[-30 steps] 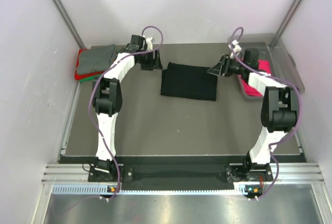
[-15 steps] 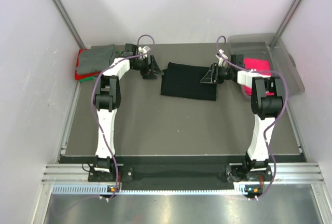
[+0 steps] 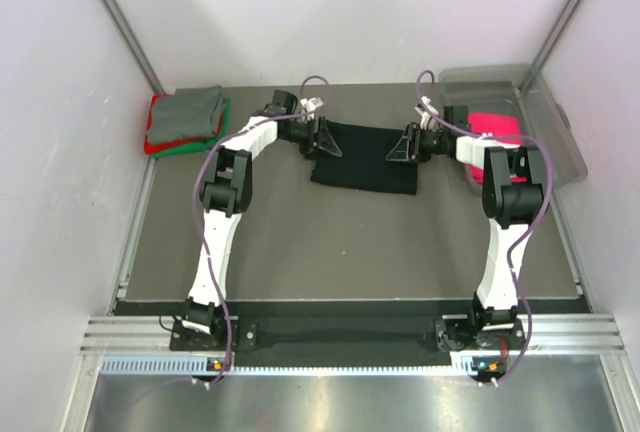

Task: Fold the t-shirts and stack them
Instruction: Neatly place the folded tshirt to the corner

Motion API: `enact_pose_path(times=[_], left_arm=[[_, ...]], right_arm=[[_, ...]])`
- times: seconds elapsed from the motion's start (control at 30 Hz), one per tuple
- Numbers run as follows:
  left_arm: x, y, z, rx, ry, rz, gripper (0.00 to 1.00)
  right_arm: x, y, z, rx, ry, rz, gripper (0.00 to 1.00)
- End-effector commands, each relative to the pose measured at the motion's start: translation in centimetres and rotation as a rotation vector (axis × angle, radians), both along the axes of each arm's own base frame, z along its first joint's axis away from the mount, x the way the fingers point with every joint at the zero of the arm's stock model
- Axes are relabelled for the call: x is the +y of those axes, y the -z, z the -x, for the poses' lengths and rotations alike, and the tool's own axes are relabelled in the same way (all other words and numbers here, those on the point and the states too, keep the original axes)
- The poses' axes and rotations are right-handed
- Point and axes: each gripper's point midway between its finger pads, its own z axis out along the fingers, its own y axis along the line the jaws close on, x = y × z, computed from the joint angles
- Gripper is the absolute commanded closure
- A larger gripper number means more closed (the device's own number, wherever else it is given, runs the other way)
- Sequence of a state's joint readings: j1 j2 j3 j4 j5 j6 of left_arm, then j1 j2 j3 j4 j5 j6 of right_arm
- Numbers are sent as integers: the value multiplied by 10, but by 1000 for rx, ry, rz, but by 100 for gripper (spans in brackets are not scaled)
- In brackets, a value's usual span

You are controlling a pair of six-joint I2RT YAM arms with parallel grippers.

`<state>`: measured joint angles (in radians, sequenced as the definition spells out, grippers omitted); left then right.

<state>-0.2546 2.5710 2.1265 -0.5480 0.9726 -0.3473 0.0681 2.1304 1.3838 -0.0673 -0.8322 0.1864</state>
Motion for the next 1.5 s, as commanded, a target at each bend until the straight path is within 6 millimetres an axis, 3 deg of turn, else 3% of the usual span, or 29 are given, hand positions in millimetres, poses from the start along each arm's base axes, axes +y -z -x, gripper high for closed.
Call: enact_pose_path(times=[0.0, 0.07, 0.17, 0.2, 0.27, 0.3, 0.37, 0.47, 0.57, 0.63, 0.77, 0.9, 0.93, 1.13, 1.47], left_arm=[[6, 52, 4, 56, -28, -100, 47], [5, 46, -2, 30, -36, -103, 57], [13, 30, -14, -46, -57, -155, 71], [16, 25, -16, -73, -58, -175, 76], [24, 5, -20, -137, -60, -211, 82], [30, 0, -22, -157, -69, -238, 85], [43, -16, -24, -228, -75, -313, 92], [61, -39, -22, -319, -74, -405, 94], [86, -57, -26, -399, -108, -529, 96], [111, -68, -33, -479, -121, -643, 98], [152, -87, -44, -539, -175, -800, 100], [199, -107, -52, -576, -244, -921, 100], [215, -113, -54, -594, -263, -993, 100], [258, -143, -62, -648, -322, -1183, 100], [292, -209, -68, -774, -447, -1349, 100]], right_arm=[[3, -13, -9, -61, -19, -11, 52], [2, -20, -6, -81, -23, -4, 51], [-5, -50, 7, -191, -30, 62, 49], [-5, -77, 21, -258, -40, 87, 48], [-16, -101, 30, -404, -37, 199, 46], [-20, -131, 48, -503, -26, 233, 43], [-39, -166, 67, -656, 33, 338, 40], [-52, -188, 92, -714, 71, 392, 34], [-61, -201, 129, -705, 23, 458, 25], [-66, -189, 154, -658, -27, 504, 22], [-75, -202, 205, -748, -37, 538, 19], [-79, -203, 238, -741, -26, 531, 16], [-80, -200, 242, -732, -24, 528, 16], [-80, -181, 261, -711, -24, 483, 15], [-81, -181, 266, -739, -14, 476, 13]])
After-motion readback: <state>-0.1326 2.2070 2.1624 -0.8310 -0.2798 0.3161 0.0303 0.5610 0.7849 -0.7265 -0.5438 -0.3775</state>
